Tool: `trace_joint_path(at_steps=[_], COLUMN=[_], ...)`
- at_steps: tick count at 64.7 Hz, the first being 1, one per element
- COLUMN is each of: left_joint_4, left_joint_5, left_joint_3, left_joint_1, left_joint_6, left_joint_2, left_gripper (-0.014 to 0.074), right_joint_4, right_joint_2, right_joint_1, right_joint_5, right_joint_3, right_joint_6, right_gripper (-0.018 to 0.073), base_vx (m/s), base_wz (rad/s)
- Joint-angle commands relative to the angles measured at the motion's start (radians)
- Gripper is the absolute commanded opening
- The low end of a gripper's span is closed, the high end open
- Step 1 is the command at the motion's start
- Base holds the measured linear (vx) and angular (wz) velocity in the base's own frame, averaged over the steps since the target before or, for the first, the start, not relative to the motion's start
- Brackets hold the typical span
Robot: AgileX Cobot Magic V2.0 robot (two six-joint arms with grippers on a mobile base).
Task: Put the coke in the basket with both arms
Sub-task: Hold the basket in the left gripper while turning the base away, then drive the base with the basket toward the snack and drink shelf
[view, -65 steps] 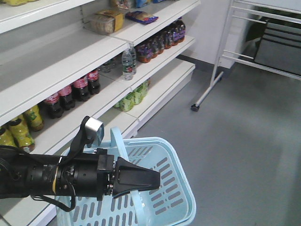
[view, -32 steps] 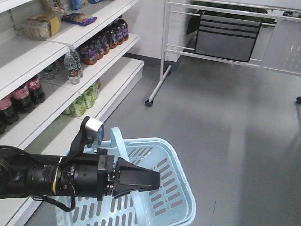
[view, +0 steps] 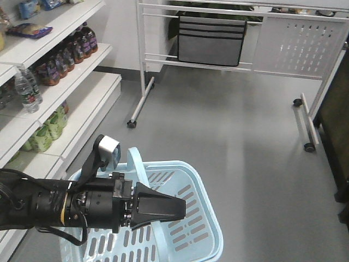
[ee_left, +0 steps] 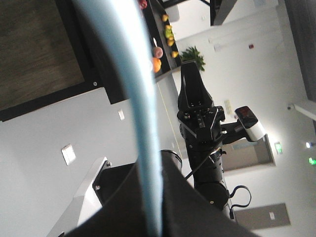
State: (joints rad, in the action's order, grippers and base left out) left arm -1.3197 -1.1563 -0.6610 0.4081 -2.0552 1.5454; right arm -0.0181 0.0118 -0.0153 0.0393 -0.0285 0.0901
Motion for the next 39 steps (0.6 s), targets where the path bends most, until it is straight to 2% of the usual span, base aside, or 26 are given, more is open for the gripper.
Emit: trace_joint_path(at_steps=[1,20,39], left_joint_4=[0.06,0.06,0.06], left_joint_5=[-0.217,-0.217,-0.217], left_joint_3=[-0.022,-0.022,-0.022], left_joint_1=[0.005,0.005,0.005], left_joint_6=[0.01,0.01,0.01], left_joint_2=[-0.038,-0.038,-0.038], left_gripper=[-0.0007,-0.0007,-0.0007], right_joint_4=[-0.007,-0.007,-0.007], right_joint_2=[0.011,0.011,0.011], right_joint_1=[-0.006,-0.006,-0.006], right_joint_5=[0.077,0.077,0.077], right_joint_3=[-0.018,-0.018,-0.018], right_joint_6=[-0.004,-0.004,-0.004], right_gripper=[-0.0005,-0.0005,-0.0005], base_vx=[0.12,0.14,0.18], base_wz=[-0.39,-0.32,-0.17])
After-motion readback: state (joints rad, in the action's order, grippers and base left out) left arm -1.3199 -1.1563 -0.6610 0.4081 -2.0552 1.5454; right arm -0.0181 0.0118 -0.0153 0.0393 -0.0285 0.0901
